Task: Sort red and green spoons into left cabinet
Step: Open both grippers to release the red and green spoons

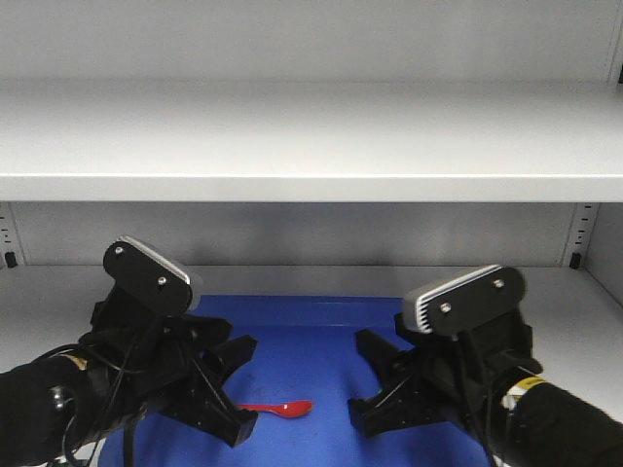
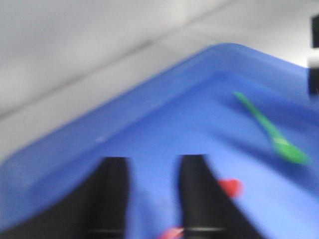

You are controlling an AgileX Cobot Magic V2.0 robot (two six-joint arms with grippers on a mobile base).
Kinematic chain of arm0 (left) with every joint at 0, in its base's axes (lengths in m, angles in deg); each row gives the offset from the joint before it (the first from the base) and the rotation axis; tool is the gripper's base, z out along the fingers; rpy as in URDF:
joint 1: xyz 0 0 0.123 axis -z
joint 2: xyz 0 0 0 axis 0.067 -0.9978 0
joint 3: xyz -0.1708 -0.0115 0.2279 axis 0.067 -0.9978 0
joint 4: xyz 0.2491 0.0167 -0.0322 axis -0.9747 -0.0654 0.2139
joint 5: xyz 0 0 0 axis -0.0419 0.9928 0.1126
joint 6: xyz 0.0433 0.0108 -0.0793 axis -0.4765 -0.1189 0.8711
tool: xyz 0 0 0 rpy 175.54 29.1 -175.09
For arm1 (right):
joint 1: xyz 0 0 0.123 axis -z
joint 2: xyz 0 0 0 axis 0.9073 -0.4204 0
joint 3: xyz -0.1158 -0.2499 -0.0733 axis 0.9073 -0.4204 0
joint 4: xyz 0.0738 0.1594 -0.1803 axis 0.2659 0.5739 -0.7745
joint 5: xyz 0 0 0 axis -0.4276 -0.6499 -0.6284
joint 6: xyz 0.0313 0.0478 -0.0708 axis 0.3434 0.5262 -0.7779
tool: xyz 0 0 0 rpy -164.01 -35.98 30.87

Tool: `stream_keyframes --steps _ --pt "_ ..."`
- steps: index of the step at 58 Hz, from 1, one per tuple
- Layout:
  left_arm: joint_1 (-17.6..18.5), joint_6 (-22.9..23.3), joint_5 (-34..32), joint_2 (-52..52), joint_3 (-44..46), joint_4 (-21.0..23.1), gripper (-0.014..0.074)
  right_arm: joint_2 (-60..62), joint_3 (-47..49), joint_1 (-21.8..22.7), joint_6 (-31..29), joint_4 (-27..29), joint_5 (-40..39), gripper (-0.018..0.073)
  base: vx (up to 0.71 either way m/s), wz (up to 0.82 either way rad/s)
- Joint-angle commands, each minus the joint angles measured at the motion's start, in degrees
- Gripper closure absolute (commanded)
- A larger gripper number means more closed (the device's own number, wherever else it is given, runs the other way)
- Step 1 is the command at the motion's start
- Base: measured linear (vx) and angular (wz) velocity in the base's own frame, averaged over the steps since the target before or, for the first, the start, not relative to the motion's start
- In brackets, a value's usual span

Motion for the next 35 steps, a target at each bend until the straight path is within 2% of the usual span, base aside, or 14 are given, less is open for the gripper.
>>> stream_keyframes --steps 1,4,8,14,24,35 --pt "0.1 2.5 1.2 3.9 2.0 0.2 0.0606 4.3 1.9 0.4 -2.7 3.0 0.4 0.0482 0.00 0.00" --pt "0.1 2.7 2.9 5.1 2.0 -0.3 0.0605 5.8 1.9 0.4 -3.9 3.8 3.1 0.0575 0.00 0.00" --pt "0.1 2.7 5.5 6.7 2.0 -0.7 0.0597 8.2 1.6 0.4 -5.0 4.0 7.4 0.0569 0.00 0.00" --pt "0.1 3.8 7.3 9.6 1.4 -0.6 0.0597 12.5 -0.6 0.4 -5.0 4.7 8.8 0.0562 0.00 0.00" --pt "0.1 7.3 4.5 15.3 -5.0 -0.6 0.0597 20.5 -7.1 0.4 -5.0 8.2 6.1 0.0562 0.00 0.00" --pt "0.1 7.6 1.7 20.9 -12.2 -0.6 0.0597 26.1 -11.3 0.4 -5.0 9.3 5.8 0.0562 0.00 0.00"
